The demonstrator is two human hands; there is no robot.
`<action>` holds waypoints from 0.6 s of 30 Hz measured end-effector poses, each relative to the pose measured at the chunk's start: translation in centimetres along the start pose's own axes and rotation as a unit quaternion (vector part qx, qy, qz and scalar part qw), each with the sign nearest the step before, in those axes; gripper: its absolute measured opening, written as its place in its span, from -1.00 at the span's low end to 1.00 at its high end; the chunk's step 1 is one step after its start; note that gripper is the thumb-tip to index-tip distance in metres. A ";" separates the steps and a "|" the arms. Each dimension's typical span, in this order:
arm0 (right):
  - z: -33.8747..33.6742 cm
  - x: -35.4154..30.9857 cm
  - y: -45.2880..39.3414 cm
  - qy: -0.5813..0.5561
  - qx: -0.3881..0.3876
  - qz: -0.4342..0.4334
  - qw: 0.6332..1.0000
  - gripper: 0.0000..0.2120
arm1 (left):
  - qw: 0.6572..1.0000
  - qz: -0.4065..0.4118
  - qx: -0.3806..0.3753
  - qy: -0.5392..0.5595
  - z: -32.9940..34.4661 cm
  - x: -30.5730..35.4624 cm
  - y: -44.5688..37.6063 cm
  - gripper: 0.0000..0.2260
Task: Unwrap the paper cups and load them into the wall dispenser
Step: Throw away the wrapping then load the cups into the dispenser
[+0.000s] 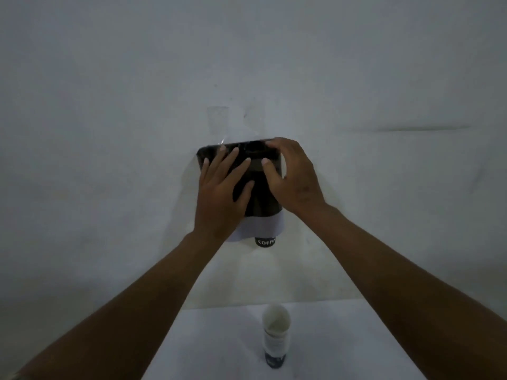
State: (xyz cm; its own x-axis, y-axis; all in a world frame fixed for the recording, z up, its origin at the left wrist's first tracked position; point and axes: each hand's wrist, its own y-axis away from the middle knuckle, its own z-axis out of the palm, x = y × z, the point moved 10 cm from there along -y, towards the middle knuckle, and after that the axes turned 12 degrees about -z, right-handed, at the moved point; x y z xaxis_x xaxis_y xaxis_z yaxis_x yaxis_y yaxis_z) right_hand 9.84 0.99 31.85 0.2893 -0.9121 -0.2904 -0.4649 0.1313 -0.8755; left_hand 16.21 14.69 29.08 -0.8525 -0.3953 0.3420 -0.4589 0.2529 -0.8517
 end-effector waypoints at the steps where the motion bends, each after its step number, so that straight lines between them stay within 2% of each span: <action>1: -0.1 0.1 1.3 -0.006 0.006 -0.002 1.000 -0.66 | 1.000 0.000 0.000 0.003 0.2 0.1 1.1 -0.64; 4: -0.1 0.9 6.2 -0.021 0.005 0.010 1.000 -0.64 | 0.999 -0.013 -0.038 0.015 1.7 -0.1 5.2 -0.62; 10: 1.9 3.5 17.0 -0.027 -0.067 0.084 0.994 -0.67 | 0.984 -0.091 -0.153 0.019 5.8 -2.0 14.3 -0.63; 18: 4.6 7.5 29.5 -0.055 -0.184 0.221 0.956 -0.62 | 0.922 -0.200 -0.332 0.013 11.1 -4.8 24.8 -0.52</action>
State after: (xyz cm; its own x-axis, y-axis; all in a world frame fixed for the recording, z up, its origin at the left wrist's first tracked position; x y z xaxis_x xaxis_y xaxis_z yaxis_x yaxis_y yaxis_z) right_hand 2.18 -0.24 2.09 0.0747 -0.7500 -0.6573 -0.8188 0.3301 -0.4697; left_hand 11.70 13.07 1.87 -0.5838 -0.5553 0.5923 -0.7825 0.5793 -0.2283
